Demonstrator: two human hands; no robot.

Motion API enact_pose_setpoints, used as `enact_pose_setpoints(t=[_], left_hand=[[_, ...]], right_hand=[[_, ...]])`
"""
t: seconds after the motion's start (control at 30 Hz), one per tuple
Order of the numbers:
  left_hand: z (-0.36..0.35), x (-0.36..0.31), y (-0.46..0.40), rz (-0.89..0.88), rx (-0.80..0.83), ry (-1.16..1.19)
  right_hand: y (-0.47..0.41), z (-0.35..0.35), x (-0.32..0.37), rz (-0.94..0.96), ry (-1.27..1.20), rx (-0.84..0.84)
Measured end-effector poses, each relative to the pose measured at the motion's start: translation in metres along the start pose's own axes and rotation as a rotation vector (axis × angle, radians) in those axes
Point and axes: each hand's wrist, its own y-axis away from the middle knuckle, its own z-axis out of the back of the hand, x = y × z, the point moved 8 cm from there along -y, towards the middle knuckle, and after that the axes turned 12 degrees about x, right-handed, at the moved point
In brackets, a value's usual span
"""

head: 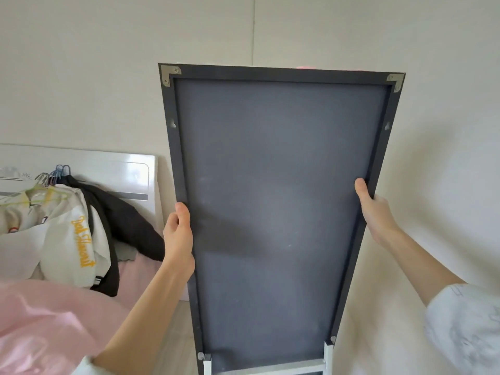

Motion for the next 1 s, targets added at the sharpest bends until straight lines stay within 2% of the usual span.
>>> enact_pose_setpoints(t=[0.23,0.43,0.53,0.67,0.83,1.0], left_hand=[[-0.019,-0.001,-0.005,-0.023,0.023,-0.157],[-0.011,-0.006,-0.009,-0.035,0.174,-0.414],[-0.016,-0.017,0.002,-0.096,0.313,-0.427],[-0.02,-0.026,0.027,-0.147,0.441,-0.381],[-0.021,-0.034,0.046,-0.229,0.488,-0.433],[-0.026,-0.047,0.065,-0.347,0.532,-0.609]], right_hand=[[0.005,0.019,-0.011,-0.038,0.125,-0.151],[0.044,-0.008,-0.023,-0.043,0.296,-0.246],[0.066,-0.033,-0.033,-0.084,0.248,-0.184],[0.093,-0.094,-0.042,-0.135,0.096,0.003],[0.091,-0.12,-0.047,-0.18,-0.068,0.041],[0.079,-0.121,-0.043,-0.15,-0.226,0.178]])
